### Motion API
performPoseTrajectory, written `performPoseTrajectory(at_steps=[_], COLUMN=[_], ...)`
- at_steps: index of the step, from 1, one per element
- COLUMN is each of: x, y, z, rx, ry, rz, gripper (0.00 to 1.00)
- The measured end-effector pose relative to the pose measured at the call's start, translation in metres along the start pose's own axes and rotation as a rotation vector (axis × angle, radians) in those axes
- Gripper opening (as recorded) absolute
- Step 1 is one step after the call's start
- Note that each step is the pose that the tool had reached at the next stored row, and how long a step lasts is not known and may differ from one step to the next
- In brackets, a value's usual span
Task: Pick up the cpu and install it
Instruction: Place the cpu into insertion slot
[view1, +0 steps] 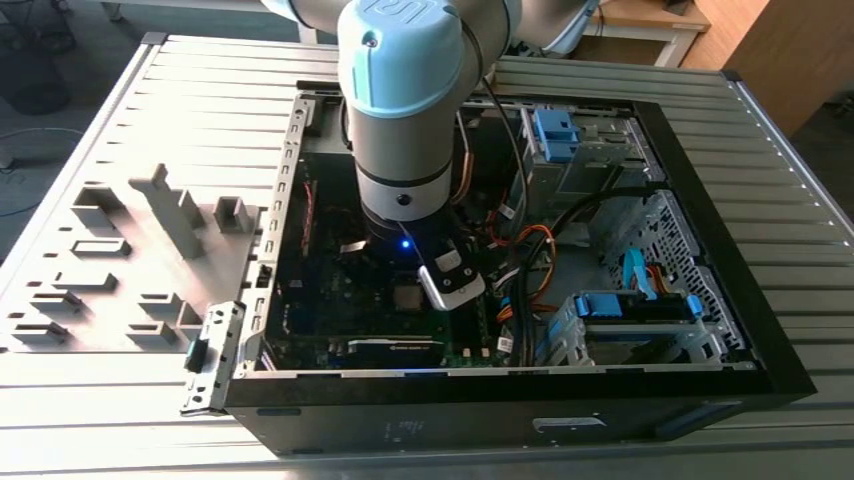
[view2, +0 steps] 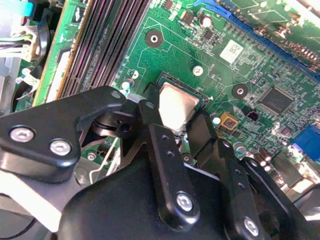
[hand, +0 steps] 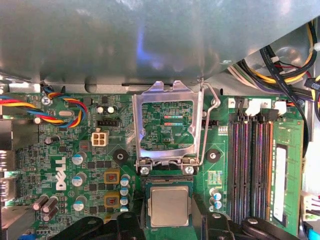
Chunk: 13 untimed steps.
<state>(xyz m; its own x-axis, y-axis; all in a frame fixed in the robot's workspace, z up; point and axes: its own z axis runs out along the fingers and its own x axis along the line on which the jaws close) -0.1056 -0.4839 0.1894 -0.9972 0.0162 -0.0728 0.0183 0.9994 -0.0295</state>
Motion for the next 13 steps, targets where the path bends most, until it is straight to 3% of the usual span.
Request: performPoseTrajectory(at_steps=[13], x=[0.0000], y=[0.0000], z=[0.0001], rx=[0.0000], ry=[0.0000], rz=[0.000], gripper=[0.47])
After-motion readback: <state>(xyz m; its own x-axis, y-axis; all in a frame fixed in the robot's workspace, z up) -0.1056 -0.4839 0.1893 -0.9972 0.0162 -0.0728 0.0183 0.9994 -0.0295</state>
